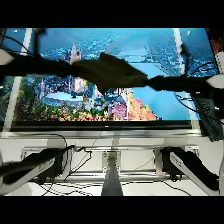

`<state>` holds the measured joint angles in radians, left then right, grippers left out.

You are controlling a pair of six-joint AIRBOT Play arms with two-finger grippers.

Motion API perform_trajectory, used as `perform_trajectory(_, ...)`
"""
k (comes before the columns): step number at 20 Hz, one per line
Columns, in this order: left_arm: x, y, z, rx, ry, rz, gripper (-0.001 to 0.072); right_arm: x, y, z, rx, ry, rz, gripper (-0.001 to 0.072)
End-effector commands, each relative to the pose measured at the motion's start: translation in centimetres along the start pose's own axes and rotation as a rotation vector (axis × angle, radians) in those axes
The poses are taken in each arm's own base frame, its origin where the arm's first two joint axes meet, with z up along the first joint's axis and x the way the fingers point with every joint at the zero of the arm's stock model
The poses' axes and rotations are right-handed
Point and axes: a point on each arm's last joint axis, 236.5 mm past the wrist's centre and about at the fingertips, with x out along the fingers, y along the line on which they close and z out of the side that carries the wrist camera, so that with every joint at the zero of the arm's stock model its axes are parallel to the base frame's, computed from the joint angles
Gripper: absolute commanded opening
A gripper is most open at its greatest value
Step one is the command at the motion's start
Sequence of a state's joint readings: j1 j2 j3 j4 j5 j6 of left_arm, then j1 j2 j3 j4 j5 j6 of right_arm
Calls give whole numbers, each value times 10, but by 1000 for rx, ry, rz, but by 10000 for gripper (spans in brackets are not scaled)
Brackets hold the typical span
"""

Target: Fold the clothes and pants, and hang the long-sleeved shirts on hangers.

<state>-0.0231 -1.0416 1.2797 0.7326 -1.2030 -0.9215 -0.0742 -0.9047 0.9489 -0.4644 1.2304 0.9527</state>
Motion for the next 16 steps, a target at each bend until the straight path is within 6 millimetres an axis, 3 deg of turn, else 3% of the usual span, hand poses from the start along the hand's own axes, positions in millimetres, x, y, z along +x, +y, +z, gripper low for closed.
perform_trajectory(1,-105,-69,79,224,-344,130,18,-57,114,40,-186,-188,127,42)
perform_trajectory(3,-150,-107,81,320,-439,179,19,-83,162,40,-180,-262,199,42)
perform_trajectory(5,-183,-126,74,389,-483,256,18,-97,185,30,-128,-282,223,41)
perform_trajectory(7,-197,-116,65,322,-480,339,18,-101,187,24,-77,-278,197,41)
perform_trajectory(8,-193,-100,56,251,-452,369,18,-99,177,22,-32,-266,160,41)
perform_trajectory(9,-181,-87,46,195,-418,371,18,-95,161,20,18,-251,107,41)
perform_trajectory(11,-128,-55,16,74,-296,303,18,-80,117,19,136,-254,27,41)
perform_trajectory(13,-57,-21,-25,-120,-170,189,18,-57,65,11,273,-255,-20,41)
perform_trajectory(16,43,26,-90,-271,-11,152,18,-10,-22,-27,482,-214,-127,41)
